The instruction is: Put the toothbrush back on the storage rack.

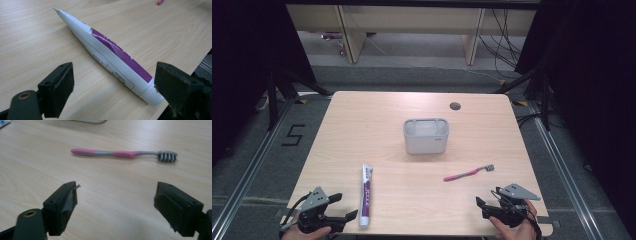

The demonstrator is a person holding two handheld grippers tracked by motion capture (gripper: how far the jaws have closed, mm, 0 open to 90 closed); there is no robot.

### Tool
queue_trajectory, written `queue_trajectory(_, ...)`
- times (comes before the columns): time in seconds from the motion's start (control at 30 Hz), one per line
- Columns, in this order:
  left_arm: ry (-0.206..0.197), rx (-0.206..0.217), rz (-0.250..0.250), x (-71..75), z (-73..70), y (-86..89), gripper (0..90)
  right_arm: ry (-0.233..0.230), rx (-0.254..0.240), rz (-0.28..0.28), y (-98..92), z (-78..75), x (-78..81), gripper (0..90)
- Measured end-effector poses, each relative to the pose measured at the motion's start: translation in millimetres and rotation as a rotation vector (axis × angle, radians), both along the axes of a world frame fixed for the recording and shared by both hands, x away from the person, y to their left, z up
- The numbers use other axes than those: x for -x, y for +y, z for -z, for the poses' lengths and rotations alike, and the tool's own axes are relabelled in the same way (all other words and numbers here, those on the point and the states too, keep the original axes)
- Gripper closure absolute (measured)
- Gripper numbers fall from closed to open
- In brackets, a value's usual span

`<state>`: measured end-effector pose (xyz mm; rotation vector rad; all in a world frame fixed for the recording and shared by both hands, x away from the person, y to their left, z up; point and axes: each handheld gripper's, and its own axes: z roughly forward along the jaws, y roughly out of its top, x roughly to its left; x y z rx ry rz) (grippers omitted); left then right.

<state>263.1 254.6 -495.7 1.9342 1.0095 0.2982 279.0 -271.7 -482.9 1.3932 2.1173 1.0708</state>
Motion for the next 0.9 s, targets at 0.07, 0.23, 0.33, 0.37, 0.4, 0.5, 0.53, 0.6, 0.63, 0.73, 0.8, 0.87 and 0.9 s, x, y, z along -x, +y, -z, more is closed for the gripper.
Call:
queue_trajectory(0.07,0.0,-0.003,0.005,-0.2,-0.3,0.3,16.0,-0.003,-0.012,-0.008,-1.7,1.9,-1.8,17.6)
queue_trajectory(0.23,-0.004,-0.004,0.0,0.5,-0.8,-0.7,16.0,-0.015,0.001,0.001,-0.7,-1.5,-2.6,31.4)
queue_trajectory(0.33,-0.002,0.0,0.001,0.2,-0.1,-0.8,16.0,0.006,0.002,-0.002,-0.7,-2.4,-5.6,33.5)
queue_trajectory(0.37,-0.002,0.0,0.002,0.4,-0.3,-1.0,16.0,-0.001,0.006,0.005,0.5,-2.7,-6.2,34.8)
queue_trajectory(0.4,-0.002,-0.002,0.001,0.6,-0.4,-1.1,16.0,-0.001,0.006,0.005,0.5,-2.7,-6.2,34.8)
queue_trajectory(0.5,-0.003,0.0,-0.001,0.7,-0.1,-1.7,16.0,-0.017,0.024,-0.014,1.4,-4.0,-9.9,35.6)
queue_trajectory(0.53,-0.001,0.002,0.005,0.3,0.2,-1.4,16.0,-0.004,0.011,-0.025,3.9,-3.5,-12.6,36.1)
queue_trajectory(0.6,-0.002,0.003,0.004,0.3,0.2,-1.5,16.0,-0.017,0.032,-0.032,4.4,-3.4,-15.4,36.8)
queue_trajectory(0.63,-0.003,0.003,0.004,0.3,0.2,-1.4,16.0,-0.017,0.029,-0.017,5.8,-3.0,-16.0,38.9)
queue_trajectory(0.73,-0.003,-0.002,0.0,0.2,-0.3,-1.0,16.0,-0.014,0.012,-0.039,6.8,-3.9,-19.5,42.7)
queue_trajectory(0.8,-0.003,-0.001,0.0,0.3,-0.2,-1.1,16.0,-0.003,0.004,-0.055,8.1,-3.8,-20.9,47.6)
queue_trajectory(0.87,-0.002,-0.004,-0.002,0.6,-0.4,-1.1,16.0,-0.014,0.029,-0.067,8.1,-4.8,-21.1,51.3)
queue_trajectory(0.9,-0.003,-0.004,-0.001,0.4,-0.4,-0.8,16.0,-0.025,0.028,-0.083,9.9,-5.4,-22.1,57.1)
